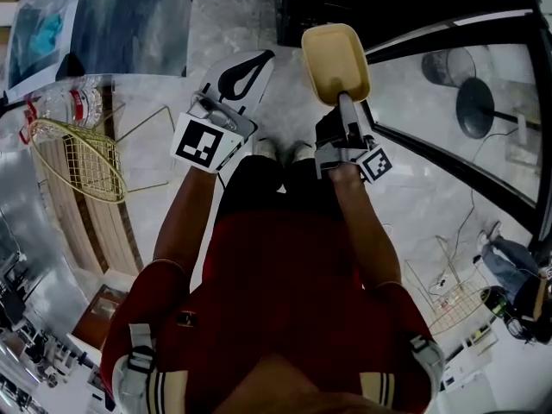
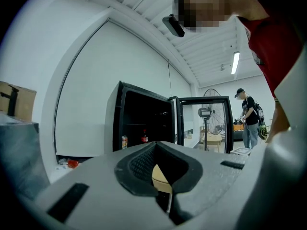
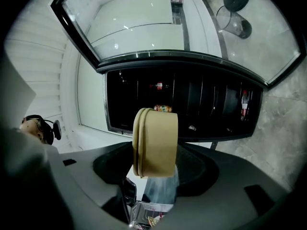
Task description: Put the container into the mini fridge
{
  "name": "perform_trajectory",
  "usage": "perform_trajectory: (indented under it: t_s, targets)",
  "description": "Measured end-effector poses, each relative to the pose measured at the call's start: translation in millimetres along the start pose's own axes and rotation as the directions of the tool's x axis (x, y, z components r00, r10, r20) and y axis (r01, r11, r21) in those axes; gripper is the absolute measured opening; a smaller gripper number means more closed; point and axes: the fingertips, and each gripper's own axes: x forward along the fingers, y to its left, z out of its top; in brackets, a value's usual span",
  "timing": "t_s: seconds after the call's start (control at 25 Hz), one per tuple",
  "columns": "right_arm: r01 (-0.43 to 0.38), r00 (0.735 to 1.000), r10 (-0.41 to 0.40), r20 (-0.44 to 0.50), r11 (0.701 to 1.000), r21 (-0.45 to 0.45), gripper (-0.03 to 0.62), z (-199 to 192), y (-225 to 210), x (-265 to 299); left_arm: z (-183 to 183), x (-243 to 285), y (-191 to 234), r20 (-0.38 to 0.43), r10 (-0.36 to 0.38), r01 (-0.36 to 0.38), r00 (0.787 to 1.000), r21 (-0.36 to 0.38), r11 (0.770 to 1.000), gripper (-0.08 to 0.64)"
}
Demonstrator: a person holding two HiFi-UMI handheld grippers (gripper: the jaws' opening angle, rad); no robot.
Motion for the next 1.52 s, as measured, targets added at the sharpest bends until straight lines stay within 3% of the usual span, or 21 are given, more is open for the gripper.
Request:
perform_trajectory:
  t_s: [0.72, 1.52]
  targets:
    - [-0.029, 0.999, 0.029, 0.02, 1.0, -0.003, 0.259, 0, -145, 20, -146, 35, 16, 0.026, 0.014, -0.013, 1.0, -0.015, 1.0, 0.006]
    - [-0.057, 0.996, 0.061, 0.064, 0.996, -0.068, 0.259, 11, -290, 65, -304, 77, 38, 0.081, 0.007, -0.006, 0.997, -0.02, 1.0, 0.006]
